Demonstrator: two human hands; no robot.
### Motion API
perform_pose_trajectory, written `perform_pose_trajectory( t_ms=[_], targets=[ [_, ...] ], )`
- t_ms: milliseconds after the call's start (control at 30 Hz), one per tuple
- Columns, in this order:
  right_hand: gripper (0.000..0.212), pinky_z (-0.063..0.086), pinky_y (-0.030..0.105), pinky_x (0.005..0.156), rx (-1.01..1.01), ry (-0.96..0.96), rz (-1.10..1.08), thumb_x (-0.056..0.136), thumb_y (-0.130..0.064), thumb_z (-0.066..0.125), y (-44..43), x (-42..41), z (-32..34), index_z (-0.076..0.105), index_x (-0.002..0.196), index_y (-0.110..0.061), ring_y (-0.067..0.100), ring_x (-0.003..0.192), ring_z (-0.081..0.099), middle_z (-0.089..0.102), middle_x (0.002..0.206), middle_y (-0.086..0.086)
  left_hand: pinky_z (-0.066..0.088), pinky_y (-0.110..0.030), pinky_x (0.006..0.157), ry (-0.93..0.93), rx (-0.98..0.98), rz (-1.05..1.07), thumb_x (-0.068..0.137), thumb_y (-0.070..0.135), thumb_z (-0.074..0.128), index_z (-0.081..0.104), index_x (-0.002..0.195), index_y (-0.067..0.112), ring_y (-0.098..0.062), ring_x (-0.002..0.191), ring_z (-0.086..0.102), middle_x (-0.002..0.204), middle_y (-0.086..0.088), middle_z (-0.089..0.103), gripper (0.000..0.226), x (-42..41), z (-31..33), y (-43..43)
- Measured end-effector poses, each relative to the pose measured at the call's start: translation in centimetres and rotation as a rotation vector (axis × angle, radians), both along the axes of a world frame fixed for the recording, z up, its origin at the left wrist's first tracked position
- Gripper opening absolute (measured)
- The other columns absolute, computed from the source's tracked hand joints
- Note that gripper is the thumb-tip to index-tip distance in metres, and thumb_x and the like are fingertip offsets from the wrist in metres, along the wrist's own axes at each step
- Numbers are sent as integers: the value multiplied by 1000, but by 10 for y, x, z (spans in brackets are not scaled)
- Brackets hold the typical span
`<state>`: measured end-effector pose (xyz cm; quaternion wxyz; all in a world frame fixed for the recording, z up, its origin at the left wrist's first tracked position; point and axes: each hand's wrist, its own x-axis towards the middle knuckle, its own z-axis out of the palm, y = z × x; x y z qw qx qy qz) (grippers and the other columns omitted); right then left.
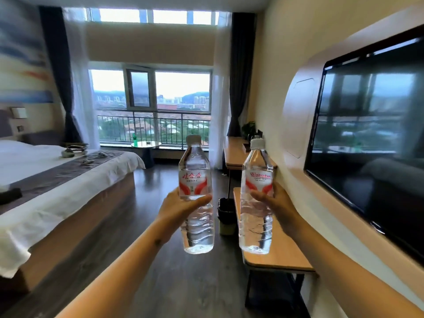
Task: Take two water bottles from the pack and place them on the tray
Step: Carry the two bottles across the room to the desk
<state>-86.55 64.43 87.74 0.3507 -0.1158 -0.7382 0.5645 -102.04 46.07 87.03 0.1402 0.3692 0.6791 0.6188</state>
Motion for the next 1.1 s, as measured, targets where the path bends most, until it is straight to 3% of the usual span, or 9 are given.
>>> perform_pose_trajectory(
  t_ms=[167, 267, 367, 500, 600, 667, 800, 933, 1100],
  targets=[
    [64, 55, 19, 64, -64, 8, 149, 50, -37, 73, 82, -143, 6, 55, 108, -16, 18, 84, 67, 66, 98, 6, 56, -41, 83, -81, 24, 85, 53, 45, 81, 64, 93, 23, -19, 80, 72, 85, -1, 74, 49, -119, 8, 55],
    [60, 54, 14, 56, -105, 20, 204, 42, -41, 72, 120, -238, -3, 57, 97, -24, 9, 73, 68, 66, 91, 1, 50, -53, 94, -148, 52, 113, 58, 35, 82, 63, 99, 18, -36, 94, 68, 99, -15, 71, 48, -202, 0, 90],
    [50, 54, 17, 59, -93, 11, 218, 47, -35, 75, 164, -326, -18, 57, 93, -28, 15, 78, 67, 66, 92, 1, 46, -58, 98, -185, 79, 129, 60, 28, 77, 63, 97, 17, -44, 101, 64, 104, -21, 68, 42, -289, -12, 137],
    [42, 58, 27, 71, -115, 26, 172, 56, -23, 72, 239, -431, -23, 58, 96, -27, 22, 85, 66, 67, 94, 4, 46, -59, 98, -195, 46, 77, 64, 26, 80, 62, 96, 19, -43, 100, 64, 101, -19, 68, 37, -407, -17, 210],
    [51, 55, 19, 59, -155, 50, 85, 57, -22, 72, 305, -490, -19, 58, 105, -16, 9, 72, 68, 68, 87, -1, 47, -55, 98, -184, -8, -2, 57, 36, 75, 61, 95, 21, -35, 92, 67, 96, -13, 70, 44, -487, -6, 280],
    [44, 52, 14, 54, -174, 64, 22, 61, -20, 69, 351, -520, -16, 58, 103, -16, 4, 66, 68, 69, 82, -3, 48, -52, 98, -151, -40, -61, 56, 39, 75, 60, 92, 23, -27, 87, 67, 90, -7, 70, 42, -529, 0, 335],
    [46, 50, 13, 51, -172, 88, -69, 53, -36, 74, 446, -579, -17, 60, 95, -24, 2, 61, 66, 72, 68, -13, 49, -50, 97, -115, -72, -165, 55, 43, 78, 61, 94, 19, -31, 92, 68, 93, -9, 71, 49, -605, -10, 445],
    [46, 51, 14, 54, -152, 129, -103, 51, -41, 72, 540, -669, -33, 62, 93, -25, 6, 66, 68, 72, 74, -10, 49, -50, 97, -67, -95, -218, 61, 36, 77, 62, 104, 11, -33, 95, 68, 102, -17, 70, 53, -690, -30, 548],
    [47, 53, 15, 58, -114, 93, -46, 53, -37, 73, 651, -815, -39, 58, 96, -25, 9, 73, 69, 72, 80, -6, 48, -52, 98, -61, -111, -184, 59, 38, 79, 59, 107, 4, -35, 95, 67, 98, -17, 69, 61, -810, -28, 662]
  ],
)
